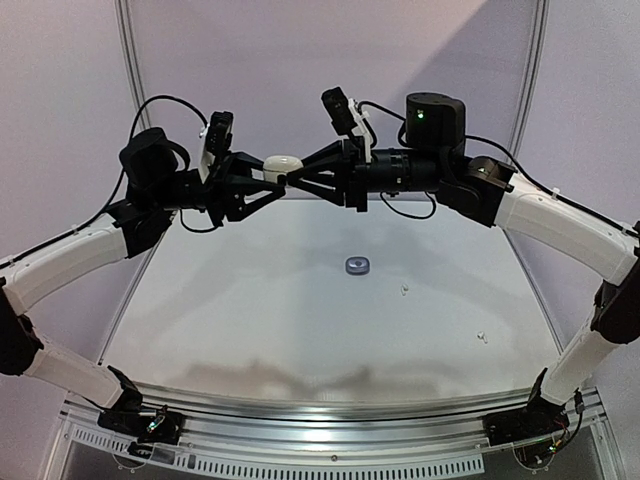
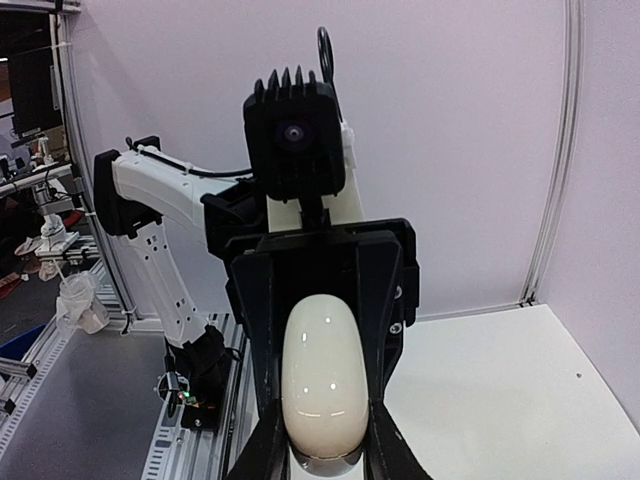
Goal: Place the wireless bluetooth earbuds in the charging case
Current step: Pass from the left arm to the right, then pass from the right arm to the left
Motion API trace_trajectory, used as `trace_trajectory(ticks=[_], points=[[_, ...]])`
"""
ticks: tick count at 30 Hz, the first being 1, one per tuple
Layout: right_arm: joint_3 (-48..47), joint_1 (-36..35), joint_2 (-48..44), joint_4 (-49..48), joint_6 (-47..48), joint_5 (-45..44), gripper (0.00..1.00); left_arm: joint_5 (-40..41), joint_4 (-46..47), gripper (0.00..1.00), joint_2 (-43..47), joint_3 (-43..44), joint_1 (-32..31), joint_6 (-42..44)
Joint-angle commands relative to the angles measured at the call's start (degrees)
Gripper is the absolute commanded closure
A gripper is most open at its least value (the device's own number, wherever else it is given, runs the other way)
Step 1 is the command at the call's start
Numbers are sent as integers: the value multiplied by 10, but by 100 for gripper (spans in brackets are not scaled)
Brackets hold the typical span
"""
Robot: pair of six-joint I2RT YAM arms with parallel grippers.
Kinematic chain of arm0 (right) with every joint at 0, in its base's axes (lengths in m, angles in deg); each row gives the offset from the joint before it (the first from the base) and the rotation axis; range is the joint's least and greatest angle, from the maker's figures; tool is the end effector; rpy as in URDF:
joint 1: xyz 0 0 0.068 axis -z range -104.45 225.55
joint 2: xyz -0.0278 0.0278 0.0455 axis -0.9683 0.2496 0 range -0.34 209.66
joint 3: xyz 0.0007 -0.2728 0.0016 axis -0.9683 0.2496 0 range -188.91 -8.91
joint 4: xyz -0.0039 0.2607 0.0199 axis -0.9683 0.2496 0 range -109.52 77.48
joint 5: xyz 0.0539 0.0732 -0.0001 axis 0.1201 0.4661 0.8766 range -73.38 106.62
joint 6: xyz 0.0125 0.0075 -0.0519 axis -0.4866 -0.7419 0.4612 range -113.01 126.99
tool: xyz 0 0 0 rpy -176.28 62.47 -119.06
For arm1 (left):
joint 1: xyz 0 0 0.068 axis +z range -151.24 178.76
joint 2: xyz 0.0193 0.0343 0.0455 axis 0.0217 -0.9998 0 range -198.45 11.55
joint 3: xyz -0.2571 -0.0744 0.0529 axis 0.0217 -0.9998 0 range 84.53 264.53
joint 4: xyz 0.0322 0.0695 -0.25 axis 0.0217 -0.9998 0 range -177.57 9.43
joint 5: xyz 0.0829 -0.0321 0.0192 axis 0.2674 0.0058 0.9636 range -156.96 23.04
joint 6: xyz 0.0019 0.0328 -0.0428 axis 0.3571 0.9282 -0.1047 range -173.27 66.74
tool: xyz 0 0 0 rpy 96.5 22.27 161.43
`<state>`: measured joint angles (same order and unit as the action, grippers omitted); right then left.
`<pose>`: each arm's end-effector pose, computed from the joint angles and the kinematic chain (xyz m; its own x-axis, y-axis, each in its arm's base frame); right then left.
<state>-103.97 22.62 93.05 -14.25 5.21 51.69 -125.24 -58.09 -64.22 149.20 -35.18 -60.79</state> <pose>0.2138 0.3168 0.4377 -0.0688 -0.0491 -0.9964 -0.9971 0.0373 0.0670 0.2304 -0.1916 0.3993 0.0333 -0.1053 -0.9939 0.9983 -0.0436 0.0381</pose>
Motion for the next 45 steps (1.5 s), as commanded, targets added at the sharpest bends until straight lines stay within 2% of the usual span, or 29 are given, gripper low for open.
trace_trajectory(ticks=[1, 7, 14, 19, 24, 30, 31, 34, 36, 39, 45], points=[[7, -3, -1, -47, -19, 5, 100, -8, 12, 64, -6, -9, -9, -13], [8, -3, -1, -41, -17, 2, 100, -4, 25, 67, -4, -10, -9, -18], [7, -7, 2, -14, -3, -8, 100, 0, 37, 63, -10, -1, -9, -27], [7, -9, 4, -10, -1, -14, 100, -3, 38, 64, -16, 7, -9, -27], [7, -9, 2, -1, 7, -18, 100, -4, 38, 72, -16, 6, -9, -28], [6, -9, 4, 17, 11, -27, 100, -5, 35, 99, -13, 4, -9, -20], [7, -9, 5, 19, 11, -30, 100, -5, 33, 100, -12, 3, -9, -17], [8, -9, -1, 18, 9, -46, 70, -3, 24, 100, -8, -2, -9, -2], [8, -9, -5, 10, 8, -52, 54, -1, 9, 100, -5, -6, -9, 23], [7, -9, -9, -7, 3, -58, 51, -1, -11, 100, 0, -8, -9, 62], [1, -9, -6, -7, 3, -76, 51, -1, -33, 100, 7, -8, -11, 111]])
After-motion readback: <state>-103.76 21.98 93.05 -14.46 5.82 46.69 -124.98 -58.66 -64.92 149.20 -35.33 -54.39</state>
